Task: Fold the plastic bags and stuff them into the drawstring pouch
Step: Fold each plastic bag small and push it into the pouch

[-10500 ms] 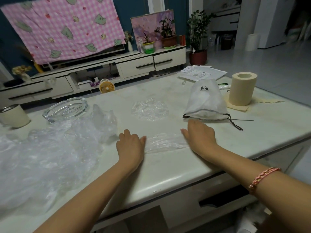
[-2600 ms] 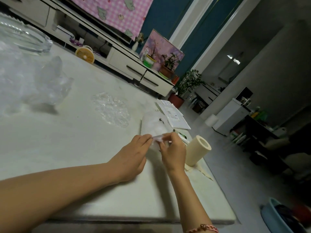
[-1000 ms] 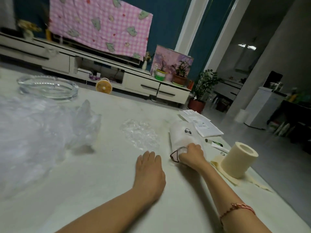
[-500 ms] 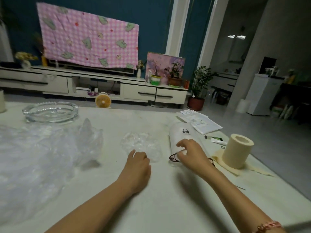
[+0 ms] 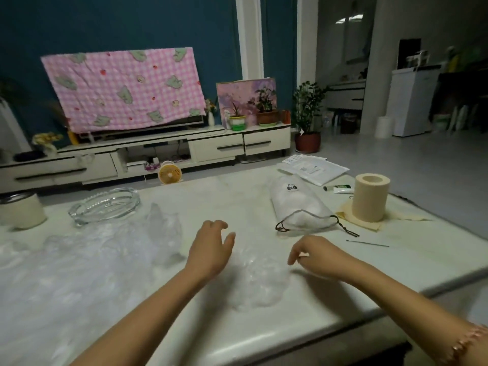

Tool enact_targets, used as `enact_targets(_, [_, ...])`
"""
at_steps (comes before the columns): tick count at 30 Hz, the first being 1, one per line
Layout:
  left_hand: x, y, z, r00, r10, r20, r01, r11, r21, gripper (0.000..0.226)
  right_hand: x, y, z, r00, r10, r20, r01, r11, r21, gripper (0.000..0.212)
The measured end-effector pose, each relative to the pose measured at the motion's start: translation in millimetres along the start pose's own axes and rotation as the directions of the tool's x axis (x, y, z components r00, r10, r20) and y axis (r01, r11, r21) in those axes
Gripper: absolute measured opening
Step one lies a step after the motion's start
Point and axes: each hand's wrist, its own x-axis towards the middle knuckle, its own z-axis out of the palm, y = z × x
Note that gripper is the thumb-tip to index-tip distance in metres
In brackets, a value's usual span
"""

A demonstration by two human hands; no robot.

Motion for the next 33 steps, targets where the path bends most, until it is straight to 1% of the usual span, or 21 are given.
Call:
enact_targets(2, [1,-11,5,0.973,-0.18,0.147,0.145,0.965,0.221,0.056,-2,-1,8,0.994,0.098,-0.037,-0.093,0.989,0.118,0.017])
enact_targets(3, [3,-15,8,0.951,-0.248,0.182,0.197,0.945,0.26,0.062,-2,-4,11,0.989,0.146,-0.033,-0.139,0.979,0.152,0.019])
enact_targets(5, [7,-23,16,0.923,-0.316,0.22,0.256,0.93,0.263,0.061,1,-8,20,0.974,0.227,-0.023,-0.223,0.969,0.111,0.035])
enact_targets(6, [8,-24,18,0.922,-0.316,0.226,0.255,0.931,0.261,0.053,3,-12,24,0.969,0.246,-0.035,-0.243,0.967,0.071,0.042])
enact_targets(8, [8,-22,24,0.945,-0.264,0.196,0.223,0.953,0.205,0.025,1,-22,32,0.971,0.227,-0.073,-0.225,0.974,0.036,0.04])
enact_targets(9, [8,-21,25,0.958,-0.235,0.162,0.216,0.968,0.125,0.016,1,-29,36,0.976,0.198,-0.09,-0.196,0.98,0.034,0.035])
enact_targets(10, [7,-18,25,0.968,-0.219,0.123,0.217,0.976,0.024,0.017,1,-34,41,0.978,0.18,-0.102,-0.175,0.983,0.063,0.03])
enact_targets(11, [6,-15,23,0.974,-0.209,0.083,0.216,0.974,-0.076,0.021,3,-38,45,0.975,0.186,-0.121,-0.166,0.973,0.161,0.026])
enact_targets(12, [5,-12,20,0.976,-0.213,0.042,0.217,0.963,-0.158,0.024,7,-42,46,0.966,0.225,-0.129,-0.176,0.934,0.312,0.025])
enact_targets(14, [5,-10,16,0.974,-0.225,-0.036,0.207,0.94,-0.27,0.021,16,-45,45,0.936,0.329,-0.122,-0.188,0.763,0.618,0.03])
enact_targets(15, [5,-9,14,0.97,-0.231,-0.076,0.198,0.932,-0.305,0.018,20,-46,43,0.918,0.374,-0.129,-0.176,0.677,0.714,0.032])
enact_targets(17, [4,-8,12,0.962,-0.236,-0.139,0.18,0.926,-0.332,0.017,25,-44,40,0.88,0.461,-0.113,-0.16,0.512,0.844,0.035])
enact_targets(19, [4,-10,12,0.96,-0.221,-0.171,0.156,0.932,-0.327,0.018,25,-40,41,0.858,0.512,-0.046,-0.147,0.33,0.932,0.034])
enact_targets(20, [2,-10,13,0.961,-0.213,-0.176,0.149,0.936,-0.318,0.019,24,-40,42,0.847,0.53,-0.033,-0.145,0.291,0.946,0.035])
enact_targets(21, [2,-10,13,0.962,-0.203,-0.181,0.142,0.942,-0.304,0.019,24,-38,43,0.834,0.549,-0.053,-0.15,0.317,0.937,0.034])
enact_targets(25, [-2,-9,15,0.971,-0.169,-0.167,0.139,0.975,-0.176,0.022,22,-28,43,0.802,0.538,-0.261,-0.142,0.594,0.792,0.026])
enact_targets(27, [-4,-12,18,0.977,-0.179,-0.116,0.167,0.98,-0.108,0.021,19,-21,40,0.827,0.466,-0.316,-0.161,0.733,0.661,0.016])
enact_targets(29, [-8,-17,24,0.979,-0.203,-0.009,0.203,0.979,-0.01,0.023,15,-14,39,0.873,0.394,-0.286,-0.255,0.87,0.422,0.015])
enact_targets(31, [-11,-17,27,0.971,-0.23,0.065,0.221,0.968,0.124,0.028,13,-9,36,0.906,0.362,-0.222,-0.317,0.924,0.212,0.024])
enact_targets(32, [-12,-14,26,0.973,-0.223,0.059,0.208,0.958,0.199,0.03,13,-9,33,0.908,0.361,-0.212,-0.329,0.929,0.172,0.027])
enact_targets(33, [-12,-10,23,0.982,-0.186,0.025,0.174,0.949,0.262,0.03,13,-9,29,0.899,0.358,-0.252,-0.327,0.932,0.158,0.029])
